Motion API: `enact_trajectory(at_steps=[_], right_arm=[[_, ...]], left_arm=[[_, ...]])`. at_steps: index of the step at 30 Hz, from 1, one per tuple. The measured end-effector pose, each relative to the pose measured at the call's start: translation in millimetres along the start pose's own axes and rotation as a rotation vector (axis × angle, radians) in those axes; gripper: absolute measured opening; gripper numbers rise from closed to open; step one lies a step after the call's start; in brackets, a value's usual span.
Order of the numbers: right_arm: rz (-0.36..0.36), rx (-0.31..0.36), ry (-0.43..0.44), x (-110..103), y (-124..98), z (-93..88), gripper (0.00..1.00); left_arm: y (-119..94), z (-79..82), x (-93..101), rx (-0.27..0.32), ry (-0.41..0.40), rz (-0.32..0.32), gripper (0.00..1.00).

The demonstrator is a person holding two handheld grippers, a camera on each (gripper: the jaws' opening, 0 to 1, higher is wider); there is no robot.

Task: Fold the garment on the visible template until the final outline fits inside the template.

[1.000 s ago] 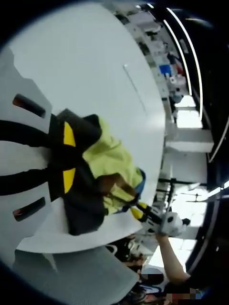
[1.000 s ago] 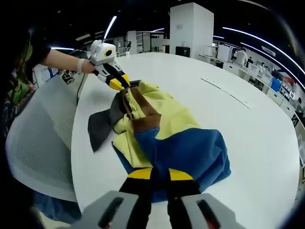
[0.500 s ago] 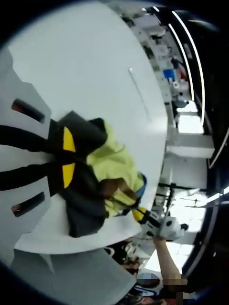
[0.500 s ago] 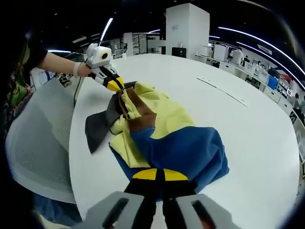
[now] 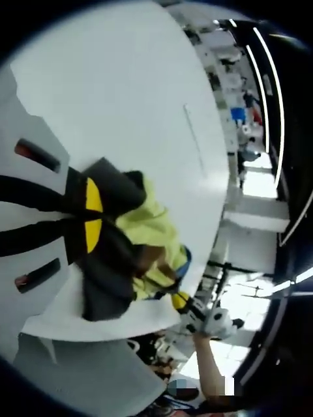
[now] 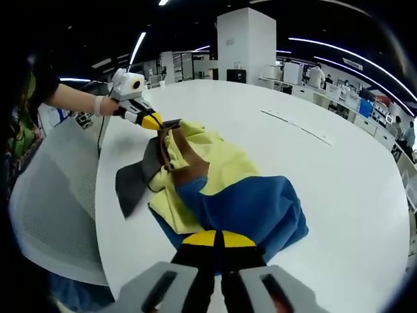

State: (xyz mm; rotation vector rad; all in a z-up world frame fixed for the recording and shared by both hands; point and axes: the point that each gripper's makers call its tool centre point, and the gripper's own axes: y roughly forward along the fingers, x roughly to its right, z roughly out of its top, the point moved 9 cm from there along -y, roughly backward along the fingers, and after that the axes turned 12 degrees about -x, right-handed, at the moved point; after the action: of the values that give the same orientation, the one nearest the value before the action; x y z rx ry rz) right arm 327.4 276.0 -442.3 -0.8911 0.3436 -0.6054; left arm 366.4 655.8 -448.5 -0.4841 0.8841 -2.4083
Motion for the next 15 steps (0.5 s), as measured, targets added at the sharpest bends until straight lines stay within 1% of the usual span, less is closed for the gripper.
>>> enact_trajectory(at_steps=[4, 6, 10, 13, 15], right_arm=[[-0.007, 0.019, 0.013, 2, -5, 0.7, 0.0], [-0.011, 0.031, 0.029, 3, -8, 2.1, 0.0], [-0.027, 0.052, 0.046, 4, -15, 6.1, 0.0], [-0.041, 0.086, 0.062, 6, -23, 12.3, 0.0], [-0.048, 0.105, 0.065, 8, -28, 16.3, 0.0]], left_arm=[[-4, 1.0, 1.4, 0.003, 0.009, 0.007, 0.0], [-6, 3.0, 2.0, 0.012, 0.002, 0.012, 0.0], [-11, 8.9, 1.5, 0.055, -0.034, 0.023, 0.0], [-19, 16.2, -0.9, 0.098, -0.072, 0.035, 0.0], [-24, 20.1, -2.4, 0.115, -0.087, 0.041, 0.0]])
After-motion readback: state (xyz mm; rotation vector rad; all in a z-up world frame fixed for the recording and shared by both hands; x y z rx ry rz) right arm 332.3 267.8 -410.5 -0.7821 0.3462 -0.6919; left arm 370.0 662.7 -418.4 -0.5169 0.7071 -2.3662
